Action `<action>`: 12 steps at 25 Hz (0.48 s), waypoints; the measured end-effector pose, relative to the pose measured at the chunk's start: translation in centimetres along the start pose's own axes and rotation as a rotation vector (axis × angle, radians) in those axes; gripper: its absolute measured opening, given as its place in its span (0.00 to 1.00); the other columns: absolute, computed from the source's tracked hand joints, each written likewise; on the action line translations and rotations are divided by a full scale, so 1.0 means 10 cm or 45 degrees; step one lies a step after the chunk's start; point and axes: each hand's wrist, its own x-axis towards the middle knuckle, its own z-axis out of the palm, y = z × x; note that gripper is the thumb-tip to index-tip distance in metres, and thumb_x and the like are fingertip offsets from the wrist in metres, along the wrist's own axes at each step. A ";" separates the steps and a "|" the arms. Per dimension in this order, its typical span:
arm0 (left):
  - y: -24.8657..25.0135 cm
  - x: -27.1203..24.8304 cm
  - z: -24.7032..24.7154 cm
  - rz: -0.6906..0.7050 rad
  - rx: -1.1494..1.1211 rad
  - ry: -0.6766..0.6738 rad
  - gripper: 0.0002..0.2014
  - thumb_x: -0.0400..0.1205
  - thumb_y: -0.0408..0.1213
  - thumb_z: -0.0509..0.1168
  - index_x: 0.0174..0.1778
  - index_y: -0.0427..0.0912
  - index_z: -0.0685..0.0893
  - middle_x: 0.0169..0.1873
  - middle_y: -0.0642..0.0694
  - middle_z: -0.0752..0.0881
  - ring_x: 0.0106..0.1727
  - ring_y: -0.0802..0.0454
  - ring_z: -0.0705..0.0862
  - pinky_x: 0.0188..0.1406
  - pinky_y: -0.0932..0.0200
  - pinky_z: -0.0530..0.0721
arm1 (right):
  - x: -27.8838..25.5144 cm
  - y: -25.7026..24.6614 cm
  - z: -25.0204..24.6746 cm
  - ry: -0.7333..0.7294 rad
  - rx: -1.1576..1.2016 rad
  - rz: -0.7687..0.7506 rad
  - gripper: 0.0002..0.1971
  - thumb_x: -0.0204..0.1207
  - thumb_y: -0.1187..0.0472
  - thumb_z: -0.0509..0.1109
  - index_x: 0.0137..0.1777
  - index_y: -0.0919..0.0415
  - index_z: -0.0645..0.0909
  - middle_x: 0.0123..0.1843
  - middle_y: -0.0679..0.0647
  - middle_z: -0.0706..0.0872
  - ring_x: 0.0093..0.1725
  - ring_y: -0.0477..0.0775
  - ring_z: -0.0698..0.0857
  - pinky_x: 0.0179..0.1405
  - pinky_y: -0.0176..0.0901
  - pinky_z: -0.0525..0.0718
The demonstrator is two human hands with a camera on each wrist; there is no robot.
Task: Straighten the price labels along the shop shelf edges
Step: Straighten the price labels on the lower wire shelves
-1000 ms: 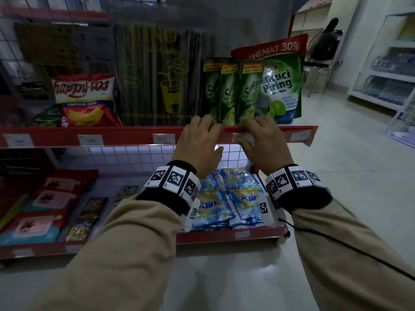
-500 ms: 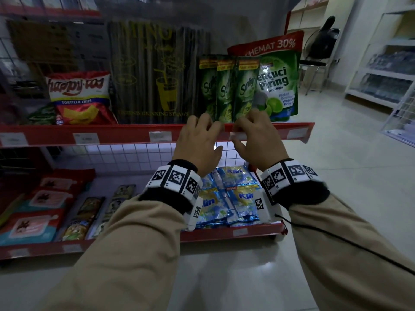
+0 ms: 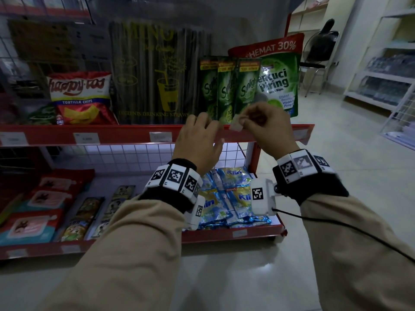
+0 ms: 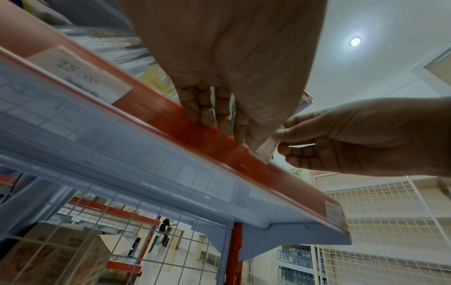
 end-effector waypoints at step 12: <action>0.00 0.06 0.09 -0.133 -0.263 0.191 0.11 0.86 0.42 0.58 0.54 0.39 0.80 0.50 0.42 0.80 0.52 0.44 0.73 0.46 0.54 0.71 | -0.09 -0.04 0.04 -0.168 0.215 0.086 0.07 0.76 0.69 0.71 0.52 0.64 0.84 0.46 0.61 0.88 0.47 0.54 0.87 0.50 0.41 0.85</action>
